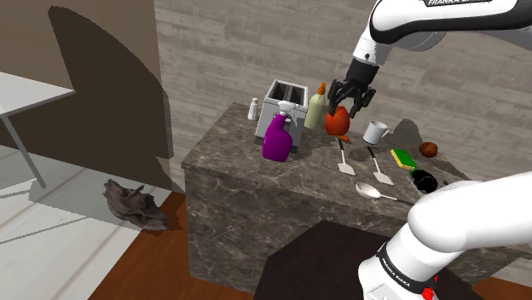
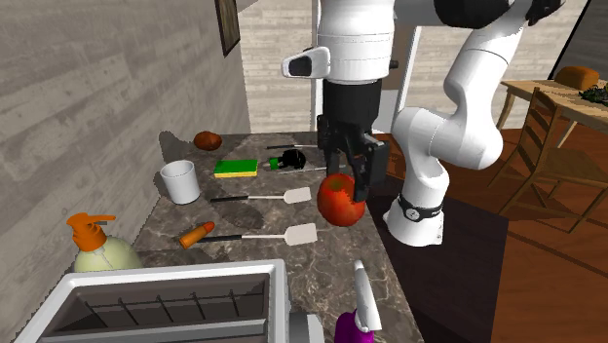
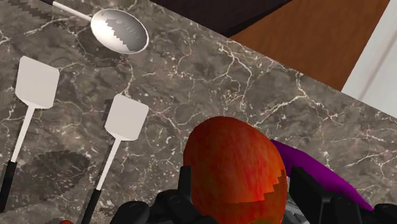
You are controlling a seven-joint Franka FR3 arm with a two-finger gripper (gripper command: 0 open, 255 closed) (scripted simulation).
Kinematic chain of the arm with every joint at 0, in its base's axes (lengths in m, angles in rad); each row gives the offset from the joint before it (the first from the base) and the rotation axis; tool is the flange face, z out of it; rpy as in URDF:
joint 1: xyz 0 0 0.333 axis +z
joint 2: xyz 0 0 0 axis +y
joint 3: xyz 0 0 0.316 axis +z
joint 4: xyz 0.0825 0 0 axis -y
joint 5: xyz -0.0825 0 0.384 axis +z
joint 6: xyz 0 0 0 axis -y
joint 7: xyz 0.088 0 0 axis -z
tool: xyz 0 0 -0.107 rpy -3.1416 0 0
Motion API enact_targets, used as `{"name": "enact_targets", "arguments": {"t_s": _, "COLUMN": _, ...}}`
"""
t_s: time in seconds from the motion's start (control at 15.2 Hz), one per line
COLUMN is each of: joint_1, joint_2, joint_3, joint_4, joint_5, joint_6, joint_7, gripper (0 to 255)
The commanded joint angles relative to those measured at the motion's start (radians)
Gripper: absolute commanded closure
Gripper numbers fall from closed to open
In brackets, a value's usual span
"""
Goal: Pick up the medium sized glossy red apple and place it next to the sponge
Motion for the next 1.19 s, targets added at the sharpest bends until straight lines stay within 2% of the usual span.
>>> {"name": "enact_targets", "arguments": {"t_s": 0.0, "joint_1": -0.020, "joint_2": -0.015, "joint_3": -0.039, "joint_4": -0.010, "joint_5": -0.023, "joint_6": -0.007, "joint_7": -0.048, "gripper": 255}}
{"name": "enact_targets", "arguments": {"t_s": 0.53, "joint_1": -0.103, "joint_2": -0.039, "joint_3": -0.199, "joint_4": -0.009, "joint_5": -0.119, "joint_6": -0.036, "joint_7": -0.240, "gripper": 255}}
{"name": "enact_targets", "arguments": {"t_s": 1.12, "joint_1": -0.173, "joint_2": 0.028, "joint_3": -0.389, "joint_4": 0.077, "joint_5": -0.208, "joint_6": -0.046, "joint_7": -0.465, "gripper": 255}}
